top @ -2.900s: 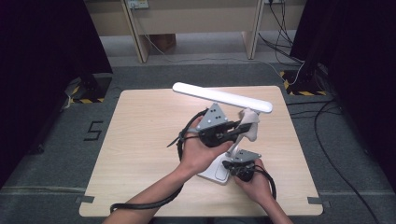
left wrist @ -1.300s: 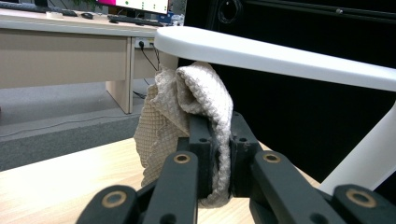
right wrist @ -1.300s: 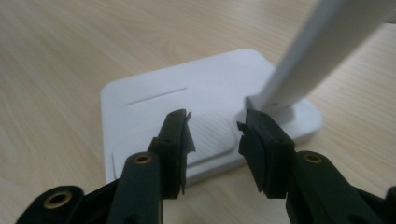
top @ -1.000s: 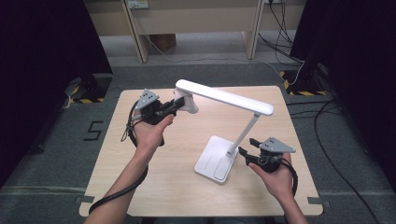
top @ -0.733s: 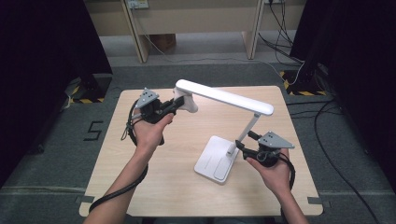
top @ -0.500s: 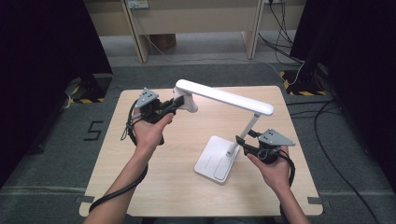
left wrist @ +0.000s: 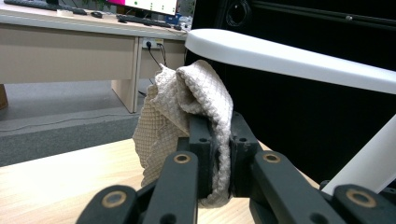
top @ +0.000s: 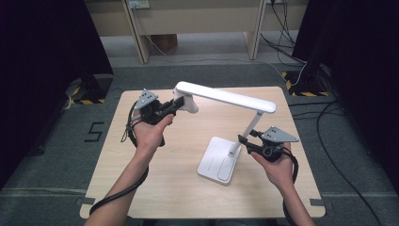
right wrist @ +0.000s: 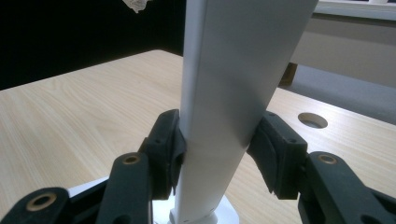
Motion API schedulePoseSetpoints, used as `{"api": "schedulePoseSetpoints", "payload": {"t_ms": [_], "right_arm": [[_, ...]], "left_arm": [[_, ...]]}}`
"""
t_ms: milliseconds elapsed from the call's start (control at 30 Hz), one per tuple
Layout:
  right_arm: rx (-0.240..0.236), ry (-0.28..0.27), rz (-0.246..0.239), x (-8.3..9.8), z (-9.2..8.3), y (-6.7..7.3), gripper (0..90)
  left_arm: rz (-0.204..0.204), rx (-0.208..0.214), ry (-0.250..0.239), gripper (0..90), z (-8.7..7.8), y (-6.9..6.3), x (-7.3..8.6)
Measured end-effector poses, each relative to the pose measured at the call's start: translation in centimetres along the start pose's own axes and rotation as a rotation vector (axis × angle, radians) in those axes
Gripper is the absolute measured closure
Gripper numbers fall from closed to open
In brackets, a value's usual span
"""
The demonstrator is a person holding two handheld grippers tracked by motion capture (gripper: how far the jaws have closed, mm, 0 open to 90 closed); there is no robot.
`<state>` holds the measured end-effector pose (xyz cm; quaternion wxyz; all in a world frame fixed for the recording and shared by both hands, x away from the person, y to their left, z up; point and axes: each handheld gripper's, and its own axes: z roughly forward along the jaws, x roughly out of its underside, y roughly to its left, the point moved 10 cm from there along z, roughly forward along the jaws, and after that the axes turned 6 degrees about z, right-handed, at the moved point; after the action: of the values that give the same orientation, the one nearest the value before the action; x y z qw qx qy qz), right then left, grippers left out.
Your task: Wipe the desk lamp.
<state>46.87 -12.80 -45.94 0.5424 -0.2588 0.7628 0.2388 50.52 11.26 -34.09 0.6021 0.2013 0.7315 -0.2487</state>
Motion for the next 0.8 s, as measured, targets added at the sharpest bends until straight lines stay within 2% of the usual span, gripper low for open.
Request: {"api": "schedulePoseSetpoints", "payload": {"t_ms": [167, 533, 800], "right_arm": [[-0.020, -0.006, 0.002, -0.2, 0.3, -0.3, 53.9], [-0.019, -0.001, 0.001, -0.3, 0.7, -0.6, 54.2], [-0.010, 0.010, -0.004, -0.3, 0.8, -0.5, 54.3]], "left_arm": [[-0.001, 0.002, -0.005, 83.0, 0.1, -0.1, -0.2], [0.014, 0.014, -0.017, 82.9, 0.2, -0.7, -0.5], [0.043, 0.034, -0.032, 82.9, 0.2, -2.2, -1.1]]}}
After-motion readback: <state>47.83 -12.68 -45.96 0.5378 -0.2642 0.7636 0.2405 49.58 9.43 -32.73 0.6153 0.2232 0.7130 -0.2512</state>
